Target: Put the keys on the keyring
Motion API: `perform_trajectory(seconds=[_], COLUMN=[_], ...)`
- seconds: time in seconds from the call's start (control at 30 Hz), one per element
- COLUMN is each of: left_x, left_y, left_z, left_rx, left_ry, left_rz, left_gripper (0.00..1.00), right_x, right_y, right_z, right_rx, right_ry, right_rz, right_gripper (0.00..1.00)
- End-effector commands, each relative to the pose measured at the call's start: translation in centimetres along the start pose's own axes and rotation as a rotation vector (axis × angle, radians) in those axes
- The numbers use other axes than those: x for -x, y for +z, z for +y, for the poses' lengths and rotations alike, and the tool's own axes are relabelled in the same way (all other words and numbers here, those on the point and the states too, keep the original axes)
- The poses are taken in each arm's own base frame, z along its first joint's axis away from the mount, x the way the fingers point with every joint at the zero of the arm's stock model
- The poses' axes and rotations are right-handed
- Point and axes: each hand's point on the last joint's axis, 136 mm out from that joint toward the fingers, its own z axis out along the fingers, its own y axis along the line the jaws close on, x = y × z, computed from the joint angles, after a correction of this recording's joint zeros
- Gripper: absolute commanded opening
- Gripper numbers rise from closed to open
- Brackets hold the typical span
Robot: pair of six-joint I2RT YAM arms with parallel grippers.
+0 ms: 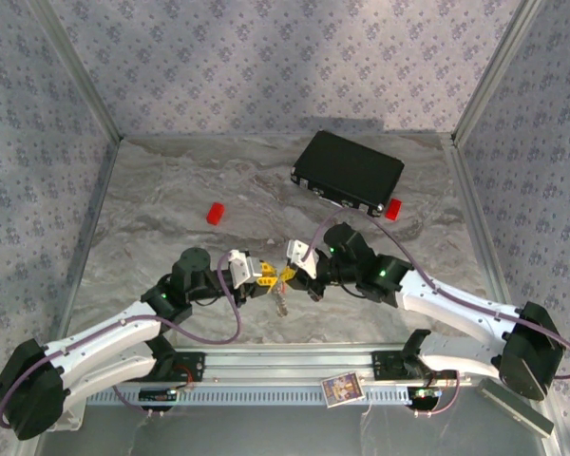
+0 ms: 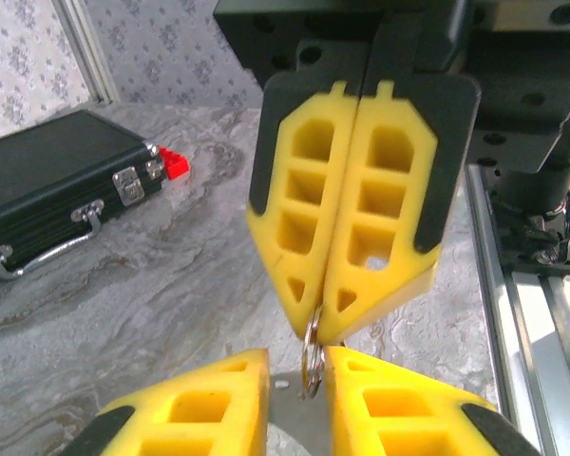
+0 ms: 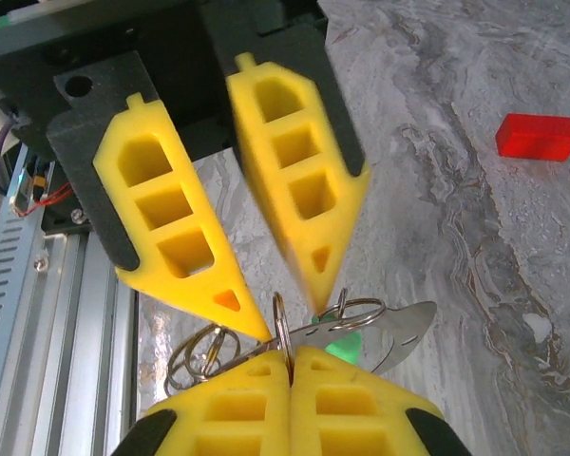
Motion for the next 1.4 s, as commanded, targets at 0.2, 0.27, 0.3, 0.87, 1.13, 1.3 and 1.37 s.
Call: perform_trajectory(seconds=[0.2, 0.27, 0.3, 0.87, 1.13, 1.3, 1.37], left_x=[-0.1, 0.1, 0.3, 2.1, 1.9, 1.9, 1.9], left_y=[0.0, 0.1, 0.0, -0.3, -0.1, -0.1, -0.1], left_z=[0.3, 0.3, 0.3, -0.5, -0.8, -0.8, -0.8], left_rx=[-0.006, -0.007, -0.008, -0.031, -0.049, -0.047, -0.048], left_ry=[0.066, 0.07, 0.074, 0.049, 0.014, 0.013, 0.011], left_rz=[0.101, 0.093, 0.087, -0.047, -0.07, -0.076, -0.078], left_gripper=[0.2, 0.18, 0.17, 0.0, 0.0, 0.0, 0.0], right_x=[0.1, 0.1, 0.0, 1.5, 1.1, 0.9, 1.0], right_y=[-0.3, -0.1, 0.0, -1.3, -0.8, -0.4, -0.3], right_z=[-0.2, -0.1, -0.1, -0.6, -0.6, -0.5, -0.4], right_rx=[0.018, 0.024, 0.028, -0.01, -0.004, 0.013, 0.021], right_ry=[-0.088, -0.105, -0.113, -0.04, 0.011, 0.023, 0.025], right_rz=[0.131, 0.158, 0.173, -0.04, -0.077, -0.072, -0.073], right_gripper=[0.0, 0.0, 0.0, 0.31, 0.33, 0.27, 0.25])
